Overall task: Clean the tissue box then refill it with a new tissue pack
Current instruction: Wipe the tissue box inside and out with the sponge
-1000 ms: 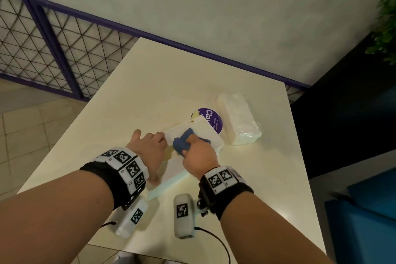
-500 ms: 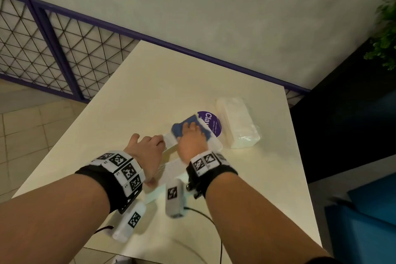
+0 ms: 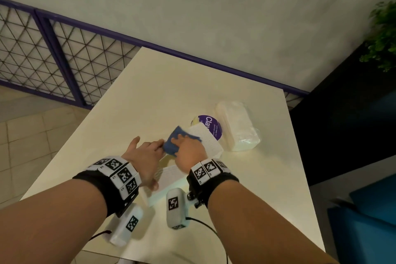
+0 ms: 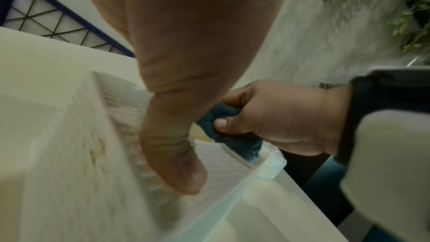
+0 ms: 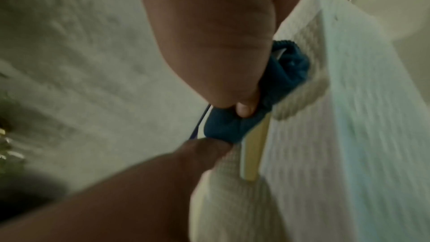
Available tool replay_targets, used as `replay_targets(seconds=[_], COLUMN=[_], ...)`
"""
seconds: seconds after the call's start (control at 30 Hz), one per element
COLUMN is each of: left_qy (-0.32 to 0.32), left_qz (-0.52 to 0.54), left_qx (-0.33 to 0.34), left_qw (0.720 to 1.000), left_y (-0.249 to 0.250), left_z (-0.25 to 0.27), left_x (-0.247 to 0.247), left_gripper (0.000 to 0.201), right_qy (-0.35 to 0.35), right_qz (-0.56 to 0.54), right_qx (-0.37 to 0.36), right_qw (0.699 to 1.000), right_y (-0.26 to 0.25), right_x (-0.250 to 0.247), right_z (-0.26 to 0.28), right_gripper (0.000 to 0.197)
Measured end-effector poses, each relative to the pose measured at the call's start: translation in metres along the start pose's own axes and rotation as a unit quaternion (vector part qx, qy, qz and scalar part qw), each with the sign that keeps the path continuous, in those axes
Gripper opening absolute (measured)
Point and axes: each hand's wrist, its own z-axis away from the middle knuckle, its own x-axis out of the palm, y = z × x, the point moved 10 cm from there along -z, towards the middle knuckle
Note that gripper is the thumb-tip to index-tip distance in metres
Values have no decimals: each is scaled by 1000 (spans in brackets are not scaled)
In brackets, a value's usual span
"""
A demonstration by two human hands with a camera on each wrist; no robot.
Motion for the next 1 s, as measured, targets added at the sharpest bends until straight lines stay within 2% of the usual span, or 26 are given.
replay_targets(seconds=[0.07,0.13,0.23,0.3,0.37,0.5,0.6,0.73,0.8,0.93,1.0], left_qy=[-9,-15,-21,-29,-31,-30,-40,-43,-36,-36,-42], left_qz=[-17,-19,-19,-22,-26,-38,-43,-31,-31,-33,-34], left_qx=[-1,-2,-4,-7,-13,-28,-29,-26,-26,-30,-26], left_qw=[1000,1000,1000,999,999,998,998,998,999,998,998], left_y=[1,2,2,2,3,4,3,2,3,3,4], left_z=[0,-1,-1,-1,-3,-4,-4,-2,-2,-4,-4], left_x=[-1,-2,-1,1,1,1,2,1,1,3,3], left_gripper=[115,116,115,114,114,111,112,109,106,110,113], right_qy=[38,127,218,193,165,105,119,146,144,108,125], right_qz=[-62,-154,-192,-156,-166,-139,-137,-170,-176,-137,-155], right_qx=[-20,-9,95,182,225,184,190,262,282,254,263], right_qw=[997,980,952,952,946,967,965,939,932,951,944], right_y=[0,17,67,86,79,32,49,86,80,51,57], right_x=[-7,-23,-25,-4,17,39,26,10,12,24,21], right_z=[14,27,35,39,45,44,45,41,41,40,39], right_gripper=[58,44,47,62,68,65,66,68,63,61,62])
